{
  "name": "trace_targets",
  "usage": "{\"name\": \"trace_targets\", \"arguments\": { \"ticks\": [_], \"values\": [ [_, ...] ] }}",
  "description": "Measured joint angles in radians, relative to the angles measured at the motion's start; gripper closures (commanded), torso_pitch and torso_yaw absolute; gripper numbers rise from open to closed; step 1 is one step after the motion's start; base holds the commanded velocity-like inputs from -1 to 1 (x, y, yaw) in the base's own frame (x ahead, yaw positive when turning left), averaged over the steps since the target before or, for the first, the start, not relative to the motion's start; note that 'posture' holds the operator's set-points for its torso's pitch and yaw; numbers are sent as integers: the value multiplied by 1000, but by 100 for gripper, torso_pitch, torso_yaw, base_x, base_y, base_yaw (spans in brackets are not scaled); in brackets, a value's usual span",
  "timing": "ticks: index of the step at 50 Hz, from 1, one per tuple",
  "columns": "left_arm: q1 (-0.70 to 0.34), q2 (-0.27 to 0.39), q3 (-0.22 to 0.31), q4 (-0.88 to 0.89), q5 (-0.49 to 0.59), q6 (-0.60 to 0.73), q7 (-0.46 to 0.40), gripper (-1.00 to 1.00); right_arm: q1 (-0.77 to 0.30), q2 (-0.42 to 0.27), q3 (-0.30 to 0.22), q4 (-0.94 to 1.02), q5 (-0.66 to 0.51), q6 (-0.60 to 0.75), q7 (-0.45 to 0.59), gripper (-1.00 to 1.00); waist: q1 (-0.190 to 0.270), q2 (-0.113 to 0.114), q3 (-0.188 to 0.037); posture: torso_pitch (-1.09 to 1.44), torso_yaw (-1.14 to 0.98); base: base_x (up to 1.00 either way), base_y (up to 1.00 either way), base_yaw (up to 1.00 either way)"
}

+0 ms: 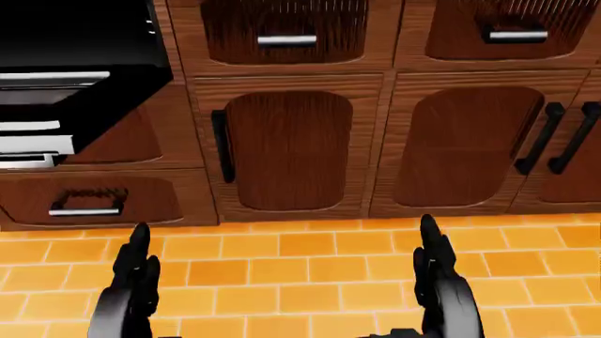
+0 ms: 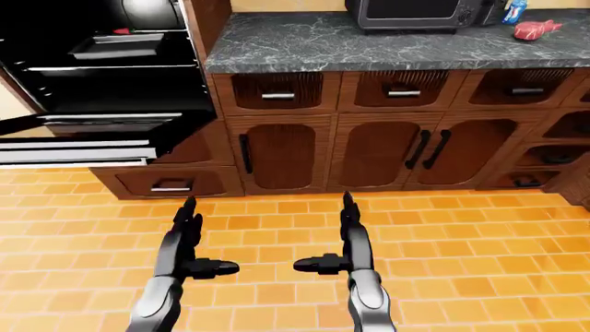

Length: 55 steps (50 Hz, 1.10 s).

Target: Close the oven door.

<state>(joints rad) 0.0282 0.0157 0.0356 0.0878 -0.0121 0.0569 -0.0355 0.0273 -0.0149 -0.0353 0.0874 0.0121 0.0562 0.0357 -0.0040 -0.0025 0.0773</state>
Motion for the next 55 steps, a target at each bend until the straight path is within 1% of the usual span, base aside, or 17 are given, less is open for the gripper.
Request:
{"name": "trace_targets", "arguments": {
  "ticks": [1, 3, 4, 5, 8, 13, 16, 26, 31, 36, 39, 43, 46, 49, 51, 53, 55],
  "values": [
    [8, 8, 2, -57, -6, 25, -6, -100, -1, -5, 1, -40, 6, 21, 5, -100, -2, -5, -5, 0, 0, 0, 0, 0],
    [-20, 25, 31, -206, -30, 71, -25, -100, -30, -21, -22, -153, 23, 64, 18, -100, 7, -5, -47, 0, 0, 0, 0, 0],
    [-43, 32, 55, -255, -46, 87, -30, -100, -50, -26, -39, -188, 31, 80, 21, -100, 8, -10, -34, 0, 0, 0, 0, 0],
    [-52, 39, 75, -287, -53, 97, -30, -100, -57, -32, -51, -211, 39, 92, 24, -100, 9, -12, -34, 0, 0, 0, 0, 0],
    [-78, 57, 118, -358, -72, 166, -20, -100, -79, -49, -85, -262, 56, 139, 28, -100, 9, -7, -61, 0, 0, 0, 0, 0],
    [-121, 87, 161, -452, -92, 279, -8, -100, -106, -63, -104, -377, 75, 248, 32, -100, 8, -1, -63, 0, 0, 0, 0, 0],
    [-170, 120, 210, -542, -130, 369, -2, -100, -145, -82, -125, -463, 94, 333, 37, -100, 8, -1, -60, 0, 0, 0, 0, 0],
    [-331, 300, 402, -665, -298, 540, 82, -100, -340, -236, -295, -582, 221, 527, -15, -100, 8, 5, -64, 0, 0, 0, 0, 0],
    [-338, 362, 442, -613, -347, 551, 105, -100, -401, -320, -355, -593, 293, 586, -57, -100, 7, 4, -49, 0, 0, 0, 0, 0],
    [-349, 418, 488, -579, -382, 554, 121, -100, -432, -376, -378, -599, 342, 624, -87, -100, 6, 1, -39, 0, 0, 0, 0, 0],
    [-354, 441, 505, -570, -403, 554, 134, -100, -427, -384, -370, -602, 350, 619, -93, -100, 6, 1, -40, 0, 0, 0, 8, 0],
    [-355, 458, 505, -577, -425, 556, 143, -100, -419, -387, -358, -608, 347, 620, -88, -100, 1, 24, -44, 0, 0, 0, 15, 0],
    [-354, 459, 499, -589, -435, 545, 141, -100, -420, -388, -372, -605, 343, 622, -80, -100, -7, 37, -38, 0, 0, 0, 41, 0],
    [-353, 462, 497, -586, -445, 551, 140, -100, -420, -390, -388, -606, 352, 646, -87, -100, -10, 10, -39, 0, 0, 0, 53, 0],
    [-356, 467, 500, -579, -447, 553, 142, -100, -426, -394, -389, -608, 359, 655, -94, -100, -11, 5, -46, 0, 0, 0, 53, 0],
    [-359, 472, 508, -579, -449, 552, 146, -100, -435, -397, -389, -621, 368, 654, -98, -100, -16, 29, -38, 0, 0, 0, 53, 0],
    [-357, 474, 514, -581, -449, 548, 152, -100, -443, -401, -388, -632, 379, 650, -100, -100, -15, 76, -37, 0, 0, 0, 53, 0]
  ]
}}
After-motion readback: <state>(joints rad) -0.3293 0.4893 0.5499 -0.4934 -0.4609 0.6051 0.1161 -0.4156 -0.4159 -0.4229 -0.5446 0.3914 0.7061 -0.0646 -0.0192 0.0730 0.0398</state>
